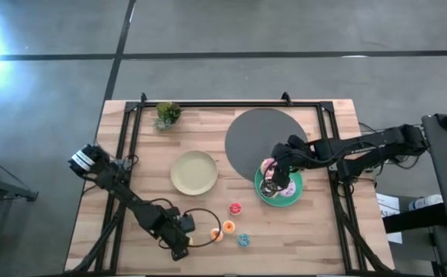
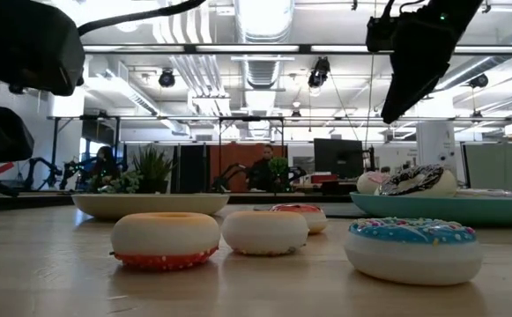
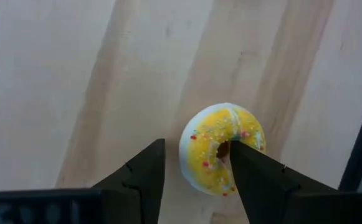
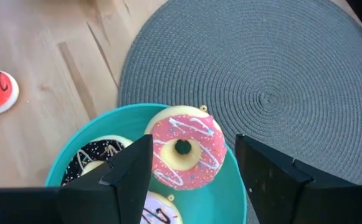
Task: Pick & Place donuts
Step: Put the small yellow donut on the light brown plate
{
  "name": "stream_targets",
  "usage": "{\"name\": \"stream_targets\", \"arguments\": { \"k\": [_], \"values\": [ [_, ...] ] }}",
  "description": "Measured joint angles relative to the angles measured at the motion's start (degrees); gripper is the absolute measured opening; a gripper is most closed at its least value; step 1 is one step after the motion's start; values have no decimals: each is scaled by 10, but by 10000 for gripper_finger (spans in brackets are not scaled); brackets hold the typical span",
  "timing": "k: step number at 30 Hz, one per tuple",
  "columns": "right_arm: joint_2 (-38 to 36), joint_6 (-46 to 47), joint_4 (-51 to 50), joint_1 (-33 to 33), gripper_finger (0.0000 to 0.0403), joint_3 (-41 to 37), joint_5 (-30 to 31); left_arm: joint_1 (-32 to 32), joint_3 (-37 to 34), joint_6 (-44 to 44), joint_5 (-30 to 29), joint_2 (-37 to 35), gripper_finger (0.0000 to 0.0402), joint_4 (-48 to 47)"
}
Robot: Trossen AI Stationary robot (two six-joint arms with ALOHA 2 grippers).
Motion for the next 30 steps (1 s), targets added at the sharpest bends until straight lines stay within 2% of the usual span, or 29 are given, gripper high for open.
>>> {"name": "stream_targets", "arguments": {
  "k": [4, 11, 14, 17, 20, 22, 26, 30],
  "values": [
    [0, 1, 0, 0, 219, 0, 2, 0, 7, -11, 0, 11, 113, -8],
    [0, 0, -2, 0, 219, 0, 3, 4, 6, -2, -5, 11, 11, -11],
    [0, 0, -2, 0, 219, 0, 3, 13, 6, -4, -15, -13, 5, -35],
    [-1, -1, -2, 0, 219, 0, 4, 36, 9, -8, -72, -73, 2, -115],
    [-1, -1, -2, 0, 219, 0, 8, 82, -6, -2, -139, -140, 1, -183],
    [-1, -1, -1, 0, 219, 0, 17, 134, -30, 19, -153, -181, 1, -178],
    [-1, 0, 0, 0, 219, 0, 19, 254, -72, 76, -141, -213, 1, -159],
    [-2, 16, 0, 0, 219, 0, 19, 337, -97, 117, -77, -214, 7, -157]
  ]
}}
